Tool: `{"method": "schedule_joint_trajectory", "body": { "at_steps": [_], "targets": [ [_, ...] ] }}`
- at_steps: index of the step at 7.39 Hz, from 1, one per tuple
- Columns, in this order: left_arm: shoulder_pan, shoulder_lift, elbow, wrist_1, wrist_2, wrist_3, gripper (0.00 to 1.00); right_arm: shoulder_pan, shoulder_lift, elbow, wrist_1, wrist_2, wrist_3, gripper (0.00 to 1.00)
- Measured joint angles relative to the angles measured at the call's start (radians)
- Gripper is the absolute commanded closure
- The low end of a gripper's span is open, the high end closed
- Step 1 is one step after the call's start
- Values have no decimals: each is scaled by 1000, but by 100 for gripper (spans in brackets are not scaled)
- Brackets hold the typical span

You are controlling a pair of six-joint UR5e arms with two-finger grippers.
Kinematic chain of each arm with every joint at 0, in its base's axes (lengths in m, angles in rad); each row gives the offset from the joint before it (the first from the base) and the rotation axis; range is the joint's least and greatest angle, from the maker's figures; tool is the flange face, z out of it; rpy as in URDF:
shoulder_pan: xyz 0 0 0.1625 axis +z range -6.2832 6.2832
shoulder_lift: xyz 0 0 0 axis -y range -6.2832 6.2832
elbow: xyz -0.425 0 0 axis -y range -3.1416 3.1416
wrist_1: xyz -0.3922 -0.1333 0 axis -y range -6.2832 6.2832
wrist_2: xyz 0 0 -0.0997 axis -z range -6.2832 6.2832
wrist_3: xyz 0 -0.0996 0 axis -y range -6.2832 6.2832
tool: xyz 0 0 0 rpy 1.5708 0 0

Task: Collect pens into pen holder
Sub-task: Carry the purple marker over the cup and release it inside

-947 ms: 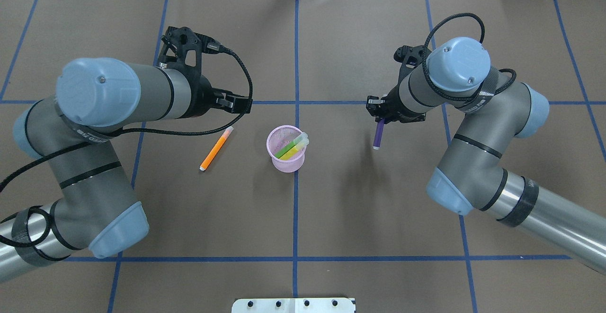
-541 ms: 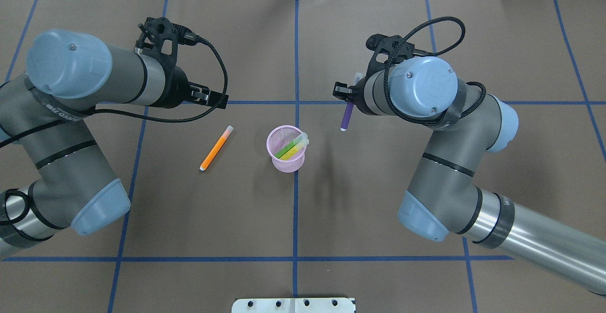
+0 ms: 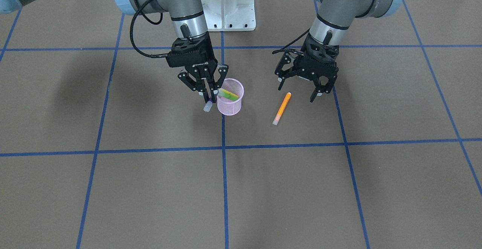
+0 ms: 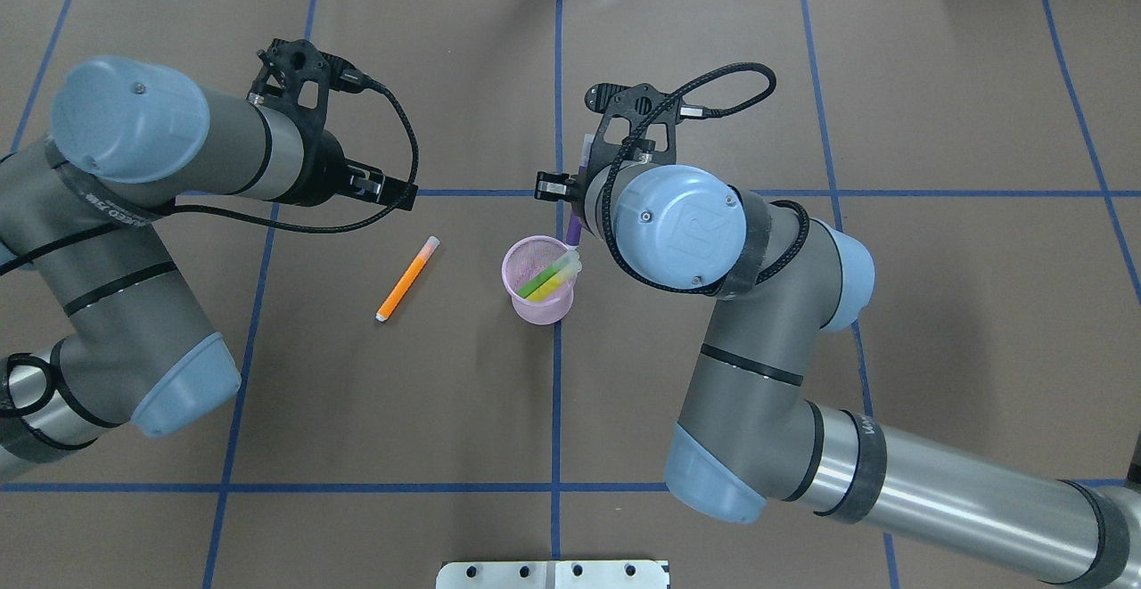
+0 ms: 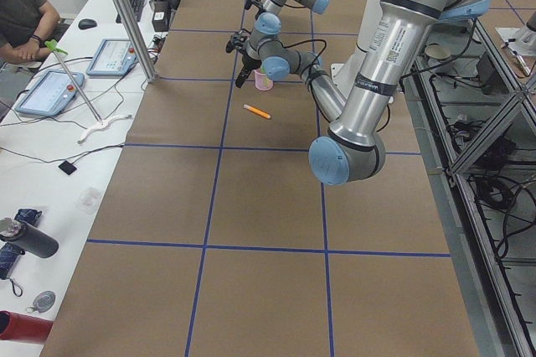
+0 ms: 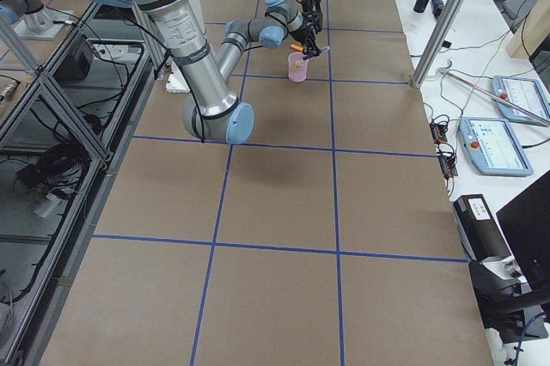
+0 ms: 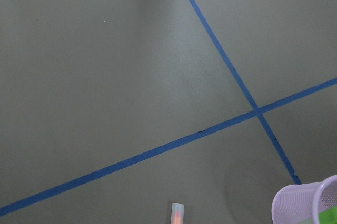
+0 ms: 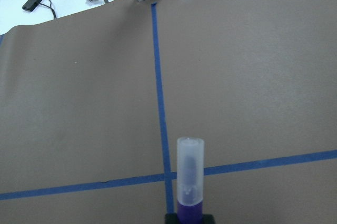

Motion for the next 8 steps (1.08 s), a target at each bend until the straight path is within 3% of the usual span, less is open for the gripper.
{"method": "schedule_joint_trajectory", "body": {
  "at_steps": [4, 5, 7, 8],
  "targets": [
    [0, 1, 5, -1, 2, 0, 1, -75, 17, -16, -8, -54, -53, 100],
    [0, 2, 8, -1, 2, 0, 1, -89, 17, -29, -7, -74, -60, 88],
    [1, 7, 16, 0, 1, 0, 1, -100, 23, -40, -7, -94, -79, 10],
    [2, 9, 21, 0, 0, 0, 1, -101, 26, -40, -8, -96, -83, 2]
  ]
}}
